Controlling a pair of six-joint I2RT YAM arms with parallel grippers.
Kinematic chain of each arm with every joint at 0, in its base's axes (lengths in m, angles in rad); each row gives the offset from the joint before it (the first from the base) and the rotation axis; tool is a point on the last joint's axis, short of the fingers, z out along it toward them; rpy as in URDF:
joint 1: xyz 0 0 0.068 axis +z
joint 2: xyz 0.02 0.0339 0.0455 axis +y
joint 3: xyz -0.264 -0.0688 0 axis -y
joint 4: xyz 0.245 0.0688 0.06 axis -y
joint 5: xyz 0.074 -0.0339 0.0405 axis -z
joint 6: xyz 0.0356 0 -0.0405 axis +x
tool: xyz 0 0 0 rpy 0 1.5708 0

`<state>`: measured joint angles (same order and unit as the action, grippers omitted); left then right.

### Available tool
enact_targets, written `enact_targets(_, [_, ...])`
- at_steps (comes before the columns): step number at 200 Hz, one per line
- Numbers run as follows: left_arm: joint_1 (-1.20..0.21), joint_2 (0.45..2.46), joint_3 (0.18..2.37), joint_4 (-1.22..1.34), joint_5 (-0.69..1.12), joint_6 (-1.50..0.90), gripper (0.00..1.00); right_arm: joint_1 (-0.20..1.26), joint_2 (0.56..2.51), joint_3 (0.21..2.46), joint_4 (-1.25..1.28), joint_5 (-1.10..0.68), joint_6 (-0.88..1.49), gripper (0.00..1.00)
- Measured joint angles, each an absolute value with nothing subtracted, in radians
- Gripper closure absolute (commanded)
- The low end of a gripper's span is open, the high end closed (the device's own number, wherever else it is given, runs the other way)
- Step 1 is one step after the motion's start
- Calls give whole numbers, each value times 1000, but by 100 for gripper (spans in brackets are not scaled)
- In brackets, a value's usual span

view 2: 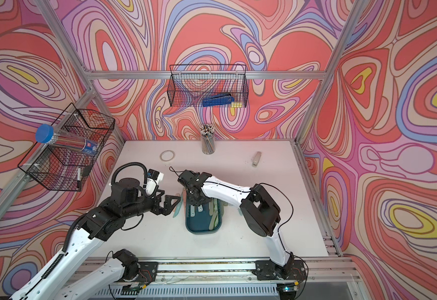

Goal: Take the fruit knife out of the storage box
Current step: Pick up the fruit knife from the storage box, then place the fruit knife at the center of the board.

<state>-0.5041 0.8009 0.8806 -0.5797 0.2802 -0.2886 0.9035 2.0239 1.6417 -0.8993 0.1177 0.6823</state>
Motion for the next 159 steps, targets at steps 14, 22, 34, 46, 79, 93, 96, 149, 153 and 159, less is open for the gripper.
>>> enact_targets(14, [-504, 801, 881, -580, 280, -289, 0, 904, 1998, 1642, -902, 125, 682, 85])
enact_targets(22, [-504, 801, 881, -580, 281, -288, 0, 902, 1986, 1641, -904, 129, 682, 85])
enact_targets(34, [-504, 801, 881, -580, 280, -289, 0, 899, 1969, 1631, -904, 133, 683, 85])
enact_targets(46, [-504, 801, 881, -580, 281, -288, 0, 890, 1948, 1611, -904, 135, 682, 85])
enact_targets(79, [-504, 801, 881, -580, 282, -289, 0, 834, 1865, 1538, -907, 142, 677, 85])
enact_targets(93, [-504, 802, 881, -580, 289, -289, 0, 797, 1817, 1505, -911, 144, 666, 85])
enact_targets(96, [-504, 803, 881, -580, 290, -288, 0, 788, 1804, 1497, -913, 145, 663, 85])
enact_targets(149, [-504, 849, 881, -579, 342, -288, 0, 537, 1588, 1317, -906, 127, 562, 84])
enact_targets(153, [-504, 850, 881, -579, 345, -288, 0, 509, 1579, 1300, -904, 117, 550, 84])
enact_targets(159, [-504, 852, 881, -579, 353, -288, 0, 464, 1570, 1274, -903, 107, 529, 84])
